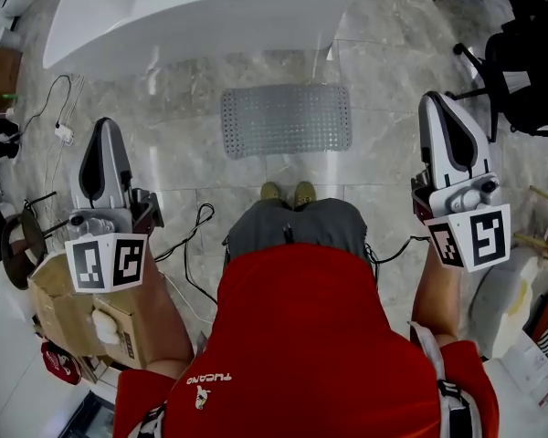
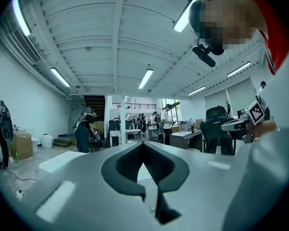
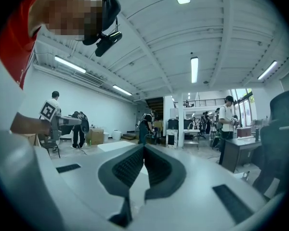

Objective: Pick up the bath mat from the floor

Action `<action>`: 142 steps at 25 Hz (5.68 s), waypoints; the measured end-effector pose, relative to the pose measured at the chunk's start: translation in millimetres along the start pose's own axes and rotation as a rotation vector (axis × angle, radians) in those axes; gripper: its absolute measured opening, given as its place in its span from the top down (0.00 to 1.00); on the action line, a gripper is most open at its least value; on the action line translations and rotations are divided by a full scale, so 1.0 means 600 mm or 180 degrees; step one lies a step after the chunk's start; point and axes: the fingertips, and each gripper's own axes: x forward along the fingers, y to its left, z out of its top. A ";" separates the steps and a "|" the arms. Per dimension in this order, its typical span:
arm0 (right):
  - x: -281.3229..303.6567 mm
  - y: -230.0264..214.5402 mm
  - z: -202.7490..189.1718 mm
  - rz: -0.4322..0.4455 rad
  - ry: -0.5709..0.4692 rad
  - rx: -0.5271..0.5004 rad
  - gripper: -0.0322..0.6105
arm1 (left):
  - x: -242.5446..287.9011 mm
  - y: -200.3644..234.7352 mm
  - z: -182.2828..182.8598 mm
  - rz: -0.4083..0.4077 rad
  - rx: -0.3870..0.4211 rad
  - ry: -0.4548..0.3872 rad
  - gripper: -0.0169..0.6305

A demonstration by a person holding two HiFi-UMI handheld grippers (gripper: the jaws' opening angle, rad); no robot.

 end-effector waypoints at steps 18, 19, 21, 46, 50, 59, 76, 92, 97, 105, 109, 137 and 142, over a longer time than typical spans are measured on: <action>0.040 0.007 -0.083 -0.0269 0.0164 0.0017 0.95 | 0.039 0.051 -0.094 -0.0059 -0.0069 0.0066 0.97; 0.042 0.007 -0.088 -0.0284 0.0159 0.0017 0.95 | 0.042 0.052 -0.099 -0.0066 -0.0069 0.0060 0.97; 0.046 0.009 -0.100 -0.0303 0.0154 0.0018 0.95 | 0.046 0.055 -0.114 -0.0069 -0.0074 0.0053 0.97; 0.096 -0.014 -0.322 -0.0385 0.0243 0.0013 0.95 | 0.105 0.061 -0.358 0.0017 -0.0153 0.0163 0.97; 0.098 -0.020 -0.370 -0.0399 0.0300 0.0018 0.95 | 0.114 0.057 -0.407 0.0030 -0.0180 0.0199 0.97; 0.112 -0.031 -0.450 -0.0430 0.0349 0.0030 0.95 | 0.125 0.066 -0.492 0.0123 -0.0140 0.0306 0.97; 0.146 -0.036 -0.623 -0.0520 0.0402 -0.0032 0.95 | 0.152 0.093 -0.668 0.0137 -0.0051 0.0307 0.97; 0.136 -0.038 -0.749 -0.0654 0.0376 -0.0092 0.95 | 0.146 0.094 -0.804 0.0175 0.0014 0.0293 0.97; 0.136 -0.043 -0.796 -0.0680 0.0393 -0.0037 0.95 | 0.148 0.093 -0.861 0.0205 -0.0008 0.0350 0.97; 0.131 -0.047 -0.867 -0.0709 0.0509 -0.0029 0.95 | 0.147 0.091 -0.927 0.0222 0.0014 0.0388 0.97; 0.138 -0.046 -0.901 -0.0680 0.0579 -0.0041 0.95 | 0.146 0.090 -0.960 0.0199 0.0031 0.0408 0.97; 0.169 -0.082 -1.230 -0.0543 0.1754 0.0365 0.68 | 0.195 0.120 -1.302 0.0025 -0.0250 0.1696 0.83; 0.174 -0.088 -1.309 -0.0490 0.2004 0.0484 0.65 | 0.199 0.122 -1.393 0.0070 -0.0300 0.2065 0.76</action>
